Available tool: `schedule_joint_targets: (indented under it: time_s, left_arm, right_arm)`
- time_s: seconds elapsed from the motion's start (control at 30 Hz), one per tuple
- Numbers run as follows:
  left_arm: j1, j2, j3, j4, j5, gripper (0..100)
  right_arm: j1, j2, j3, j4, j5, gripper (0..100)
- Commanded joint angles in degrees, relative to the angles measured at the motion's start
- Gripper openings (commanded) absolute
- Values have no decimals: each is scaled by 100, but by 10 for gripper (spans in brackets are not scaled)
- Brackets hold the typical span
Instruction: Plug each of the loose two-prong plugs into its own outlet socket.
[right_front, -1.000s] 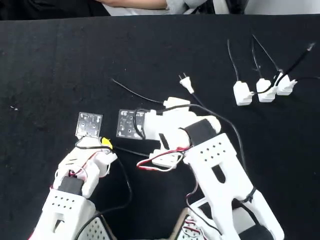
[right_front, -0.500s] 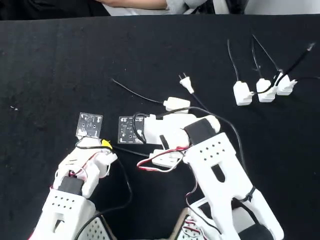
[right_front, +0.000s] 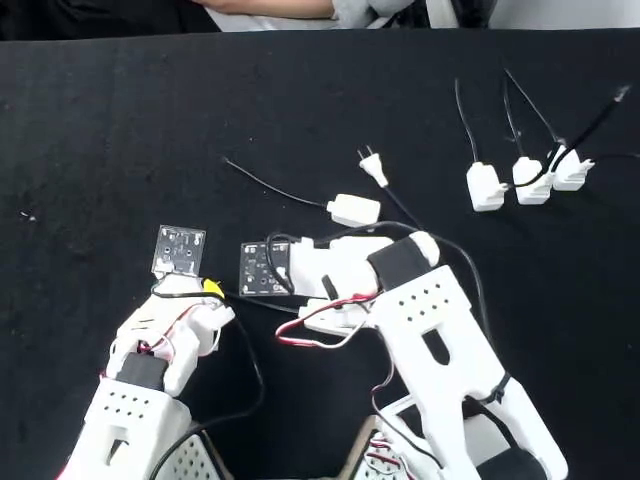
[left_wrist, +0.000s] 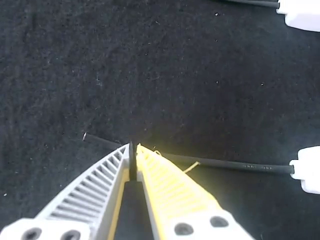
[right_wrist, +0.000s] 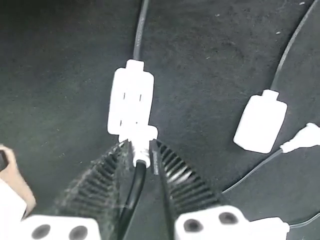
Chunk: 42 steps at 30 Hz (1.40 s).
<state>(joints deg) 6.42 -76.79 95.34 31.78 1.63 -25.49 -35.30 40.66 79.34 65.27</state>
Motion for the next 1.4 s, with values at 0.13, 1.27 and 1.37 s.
schedule_joint_targets:
  time_s: [0.13, 1.27, 1.37]
  left_arm:
    - [57, -88, -391, -9, -18, 30]
    - [57, -88, -365, -9, -26, 30]
    - [57, -88, -365, -9, -26, 30]
  right_arm:
    - [97, -4, -31, 79, 70, 11]
    - [97, -48, 382, -404, -554, 11]
    - [97, -48, 382, -475, -554, 11]
